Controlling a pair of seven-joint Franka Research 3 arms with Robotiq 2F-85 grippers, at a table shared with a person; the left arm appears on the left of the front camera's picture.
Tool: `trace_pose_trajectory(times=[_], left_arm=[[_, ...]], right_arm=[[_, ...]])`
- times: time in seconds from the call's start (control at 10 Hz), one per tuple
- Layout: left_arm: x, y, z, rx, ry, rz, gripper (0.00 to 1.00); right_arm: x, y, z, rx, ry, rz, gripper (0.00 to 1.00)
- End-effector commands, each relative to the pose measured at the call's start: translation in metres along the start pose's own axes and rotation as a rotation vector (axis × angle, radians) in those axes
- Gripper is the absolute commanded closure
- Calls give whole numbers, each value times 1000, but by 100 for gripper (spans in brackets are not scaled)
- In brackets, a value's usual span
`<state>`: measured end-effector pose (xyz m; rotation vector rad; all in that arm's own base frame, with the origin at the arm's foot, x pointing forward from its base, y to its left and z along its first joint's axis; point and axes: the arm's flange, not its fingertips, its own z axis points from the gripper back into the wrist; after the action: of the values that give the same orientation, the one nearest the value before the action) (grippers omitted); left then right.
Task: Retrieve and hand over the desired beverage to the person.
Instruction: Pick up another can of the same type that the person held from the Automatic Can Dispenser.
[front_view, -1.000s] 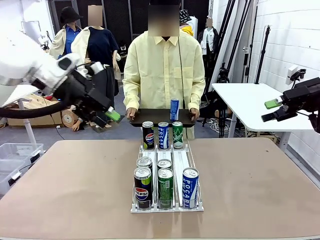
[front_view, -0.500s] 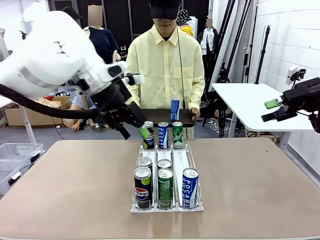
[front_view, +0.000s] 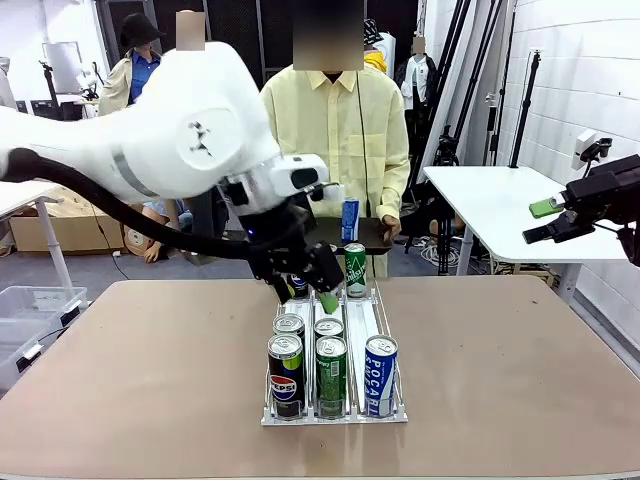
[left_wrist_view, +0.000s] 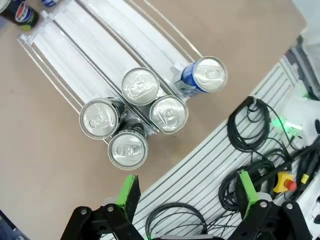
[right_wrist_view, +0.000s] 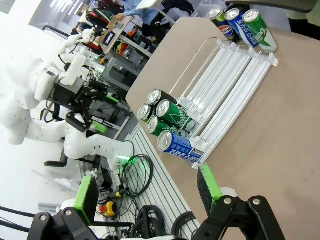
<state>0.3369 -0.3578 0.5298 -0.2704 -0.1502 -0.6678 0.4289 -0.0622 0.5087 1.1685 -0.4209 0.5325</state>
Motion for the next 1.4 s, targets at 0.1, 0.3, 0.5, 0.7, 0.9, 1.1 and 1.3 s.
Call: trace_pose_trajectory(times=[0.1,0.3,0.5,0.7,0.9,1.1,1.3], left_arm=[[18,-19,-32,74,24,94,0],[20,-30,-54,149,24,108,0],[22,-36,-65,184,29,126,0],[26,-34,-72,218,17,192,0],[29,-35,-77,226,4,213,0],[31,-35,-80,189,43,189,0],[23,-27,-75,202,25,203,0]], right_arm=[[1,1,0,0,-7,2,0],[1,1,0,0,-7,2,0],[1,1,0,0,-7,2,0],[1,1,0,0,-7,2,0],[1,1,0,0,-7,2,0],[1,1,0,0,-7,2,0],[1,1,0,0,-7,2,0]])
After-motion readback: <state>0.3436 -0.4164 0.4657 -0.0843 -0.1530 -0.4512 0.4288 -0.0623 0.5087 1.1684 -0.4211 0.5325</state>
